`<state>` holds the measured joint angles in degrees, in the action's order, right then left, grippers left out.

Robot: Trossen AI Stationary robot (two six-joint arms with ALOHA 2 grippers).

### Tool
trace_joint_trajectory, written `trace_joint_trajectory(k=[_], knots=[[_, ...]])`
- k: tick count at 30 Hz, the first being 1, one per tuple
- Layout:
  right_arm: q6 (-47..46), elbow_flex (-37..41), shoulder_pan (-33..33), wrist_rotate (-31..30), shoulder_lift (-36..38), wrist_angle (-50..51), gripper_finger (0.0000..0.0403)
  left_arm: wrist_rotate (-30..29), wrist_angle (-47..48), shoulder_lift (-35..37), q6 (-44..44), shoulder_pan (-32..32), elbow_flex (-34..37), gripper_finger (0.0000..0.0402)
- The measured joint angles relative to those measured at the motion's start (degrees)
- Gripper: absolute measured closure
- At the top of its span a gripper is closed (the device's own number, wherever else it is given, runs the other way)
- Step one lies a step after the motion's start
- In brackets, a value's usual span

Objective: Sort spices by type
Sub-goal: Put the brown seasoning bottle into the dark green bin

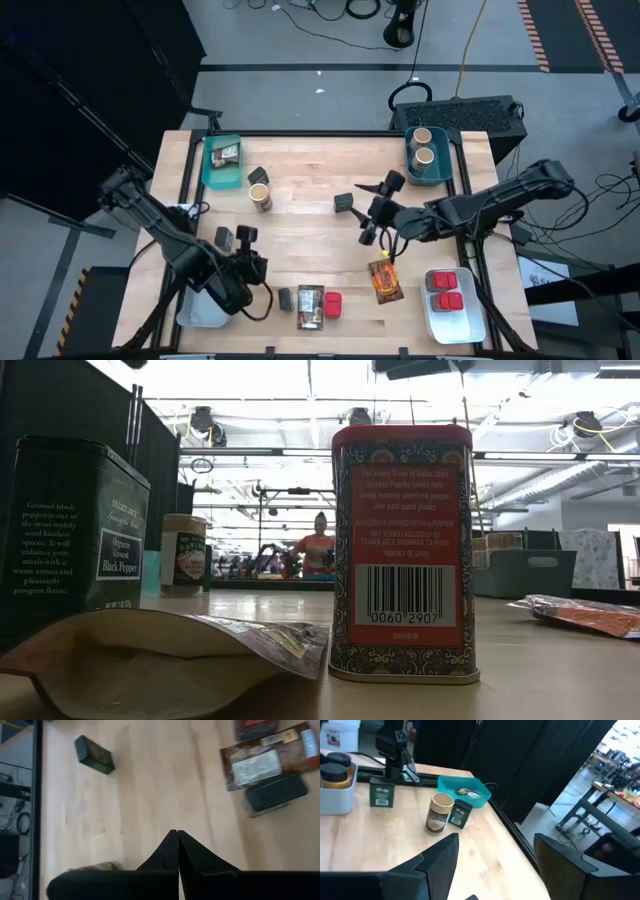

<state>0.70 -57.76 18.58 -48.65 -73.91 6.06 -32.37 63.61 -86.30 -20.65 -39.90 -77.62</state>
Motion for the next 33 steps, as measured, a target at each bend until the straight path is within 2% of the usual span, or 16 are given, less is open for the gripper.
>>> trace_joint_trajectory(k=[4,9,14,18,23,26,33], knots=[[-0.30,0.00,-1.00,0.50,1.12,2.24,0.0184,-0.41,-4.93,4.56,2.36,1.49,4.50,0.0401],[-0.30,0.00,-2.51,0.66,1.18,2.58,0.0207,2.37,-11.06,10.04,4.01,3.88,10.75,0.0401],[-2.88,0.00,-4.80,0.64,1.18,2.57,0.0238,2.42,-9.83,12.32,1.08,6.38,12.39,0.0401],[-3.04,0.00,-7.72,1.36,1.16,2.89,0.0275,2.21,-8.37,13.32,1.95,7.74,12.39,0.0401],[-3.00,0.00,-12.58,7.98,1.00,3.70,0.0325,0.98,-3.72,14.32,0.08,10.09,12.39,0.0401],[-3.04,0.00,-15.13,11.45,1.00,4.29,0.0350,1.64,-0.98,15.28,-5.42,12.28,12.39,0.0401],[-3.07,0.00,-18.18,13.03,1.00,9.84,0.0379,10.91,6.96,16.26,-31.60,17.28,12.39,0.0401]])
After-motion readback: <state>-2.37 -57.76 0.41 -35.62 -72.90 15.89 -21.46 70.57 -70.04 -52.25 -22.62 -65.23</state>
